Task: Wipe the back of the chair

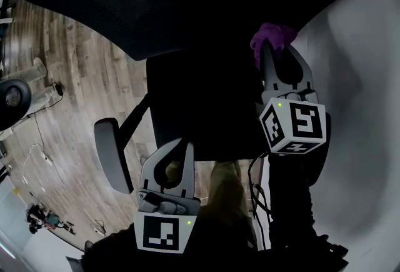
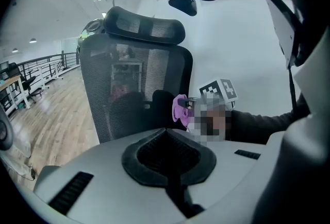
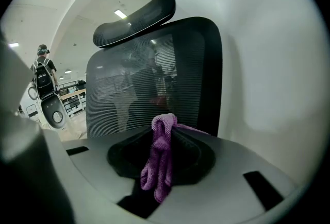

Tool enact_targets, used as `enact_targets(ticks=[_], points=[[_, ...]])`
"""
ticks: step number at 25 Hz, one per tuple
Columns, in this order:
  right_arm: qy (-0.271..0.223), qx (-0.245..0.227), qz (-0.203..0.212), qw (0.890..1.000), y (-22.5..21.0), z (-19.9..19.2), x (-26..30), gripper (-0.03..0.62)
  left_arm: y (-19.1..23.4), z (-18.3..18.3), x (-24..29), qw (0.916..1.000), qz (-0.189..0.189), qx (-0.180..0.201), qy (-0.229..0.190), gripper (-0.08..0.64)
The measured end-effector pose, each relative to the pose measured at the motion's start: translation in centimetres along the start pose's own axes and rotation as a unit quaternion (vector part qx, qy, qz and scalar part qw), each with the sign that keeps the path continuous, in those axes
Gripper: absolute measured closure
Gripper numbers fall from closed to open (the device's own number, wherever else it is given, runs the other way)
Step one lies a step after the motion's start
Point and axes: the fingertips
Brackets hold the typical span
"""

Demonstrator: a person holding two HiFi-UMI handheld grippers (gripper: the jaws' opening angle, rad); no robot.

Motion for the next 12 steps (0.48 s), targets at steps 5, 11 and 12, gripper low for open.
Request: enact_targets(ticks=[5, 11, 12], points=[[0.004, -0.001, 0.019, 1.000, 3.3, -0.4, 1.8, 0.503, 2.8, 0.5, -0.4, 0.9999, 0.015, -0.006, -0.006, 0.554], [0.006, -0.007, 0.033, 0.999, 6.0, -0.4, 2.7, 0.503, 5.4, 0.8, -1.6, 0.9996, 0.028, -0.005, -0.010, 0.554], [0.007, -0.007, 0.036, 0.999, 6.6, -0.4, 3.0, 0.502, 6.0, 0.8, -1.7, 0.9995, 0.030, -0.007, -0.011, 0.554]])
Point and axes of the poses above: the fingertips, and each gripper's own axes: x forward along the fingers, y to its left, z out of its top, and after that the axes turned 14 degrees about -y, right-handed
